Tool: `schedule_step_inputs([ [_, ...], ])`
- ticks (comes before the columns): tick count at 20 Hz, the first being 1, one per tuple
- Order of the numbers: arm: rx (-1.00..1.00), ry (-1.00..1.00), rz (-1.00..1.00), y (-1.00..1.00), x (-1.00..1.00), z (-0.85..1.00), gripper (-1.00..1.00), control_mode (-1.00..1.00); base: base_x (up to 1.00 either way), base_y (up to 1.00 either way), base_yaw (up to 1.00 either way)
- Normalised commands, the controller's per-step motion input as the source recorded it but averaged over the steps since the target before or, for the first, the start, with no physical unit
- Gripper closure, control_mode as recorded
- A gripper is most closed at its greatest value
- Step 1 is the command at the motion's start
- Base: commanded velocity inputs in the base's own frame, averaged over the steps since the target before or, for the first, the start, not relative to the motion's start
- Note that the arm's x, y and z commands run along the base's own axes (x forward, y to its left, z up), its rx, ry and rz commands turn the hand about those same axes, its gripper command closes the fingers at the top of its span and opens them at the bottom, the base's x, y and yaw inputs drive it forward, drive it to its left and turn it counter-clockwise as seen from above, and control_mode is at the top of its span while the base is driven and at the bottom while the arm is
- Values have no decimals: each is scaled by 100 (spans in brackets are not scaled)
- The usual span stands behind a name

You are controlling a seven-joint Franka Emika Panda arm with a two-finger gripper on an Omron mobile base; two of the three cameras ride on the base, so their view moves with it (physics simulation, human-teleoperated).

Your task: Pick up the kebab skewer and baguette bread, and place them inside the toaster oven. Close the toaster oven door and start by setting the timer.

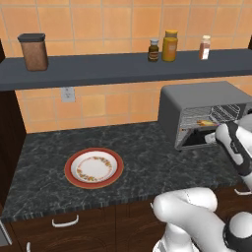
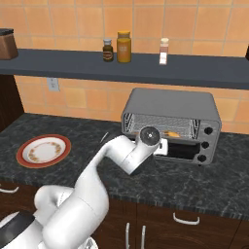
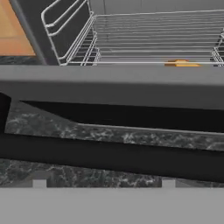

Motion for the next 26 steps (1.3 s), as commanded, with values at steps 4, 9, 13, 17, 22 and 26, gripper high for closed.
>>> schedule_step_inputs([
  [4,0,-2,-4,34,99,0,-100,-100,0,0,0],
  [9,0,-1,-4,30,78,-17,-100,-100,0,0,0],
  [13,-1,0,-4,23,67,-28,-100,-100,0,0,0],
  [17,-3,-3,-3,0,34,-4,-100,-100,0,0,0],
  [22,-2,-1,-1,-3,-8,1,-100,-100,0,0,0],
  [26,0,0,0,-23,-53,21,-100,-100,0,0,0],
])
